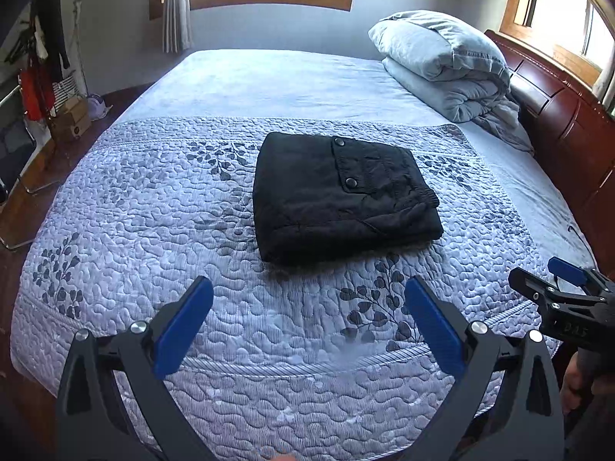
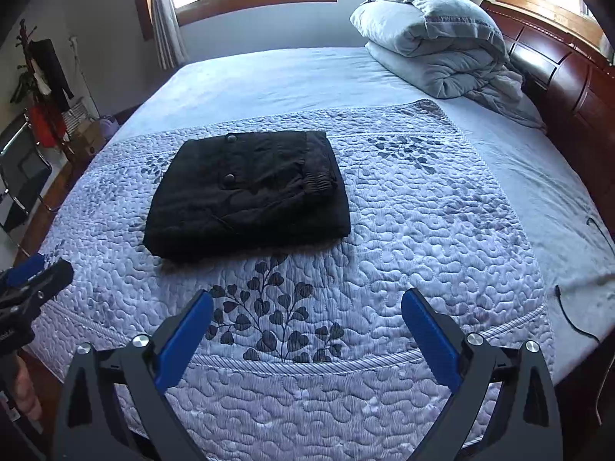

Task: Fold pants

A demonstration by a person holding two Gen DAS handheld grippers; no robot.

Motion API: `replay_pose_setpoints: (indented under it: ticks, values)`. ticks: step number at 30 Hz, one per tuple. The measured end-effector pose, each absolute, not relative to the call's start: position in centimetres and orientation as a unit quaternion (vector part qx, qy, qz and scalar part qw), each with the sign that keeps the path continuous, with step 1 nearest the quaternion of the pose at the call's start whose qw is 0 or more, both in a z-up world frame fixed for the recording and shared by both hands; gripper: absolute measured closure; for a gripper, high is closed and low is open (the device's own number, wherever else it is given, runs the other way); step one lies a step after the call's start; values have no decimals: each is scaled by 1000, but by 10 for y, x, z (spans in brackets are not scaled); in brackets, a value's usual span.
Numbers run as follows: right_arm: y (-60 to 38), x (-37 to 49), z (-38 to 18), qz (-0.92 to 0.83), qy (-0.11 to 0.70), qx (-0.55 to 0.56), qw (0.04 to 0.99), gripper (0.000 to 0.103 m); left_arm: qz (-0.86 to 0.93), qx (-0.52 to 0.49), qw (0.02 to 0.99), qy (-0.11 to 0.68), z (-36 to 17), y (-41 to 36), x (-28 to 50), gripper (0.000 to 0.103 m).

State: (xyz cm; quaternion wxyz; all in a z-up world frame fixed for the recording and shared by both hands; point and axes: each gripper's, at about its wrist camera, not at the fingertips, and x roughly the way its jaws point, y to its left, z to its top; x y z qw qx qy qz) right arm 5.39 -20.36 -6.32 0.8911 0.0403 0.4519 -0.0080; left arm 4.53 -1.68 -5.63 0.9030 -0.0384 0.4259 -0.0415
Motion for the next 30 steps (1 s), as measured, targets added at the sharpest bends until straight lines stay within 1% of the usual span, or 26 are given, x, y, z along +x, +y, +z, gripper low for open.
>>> replay_pose_setpoints:
  ticks: [17,30]
  values:
    - [-209,40,-45,-16,431,34,901,4,-47,-22,909,413,-41,-29,31,3]
    - [-209,41,-45,-25,428,25,903,4,-43,-20,904,425,-47,-33,37,3]
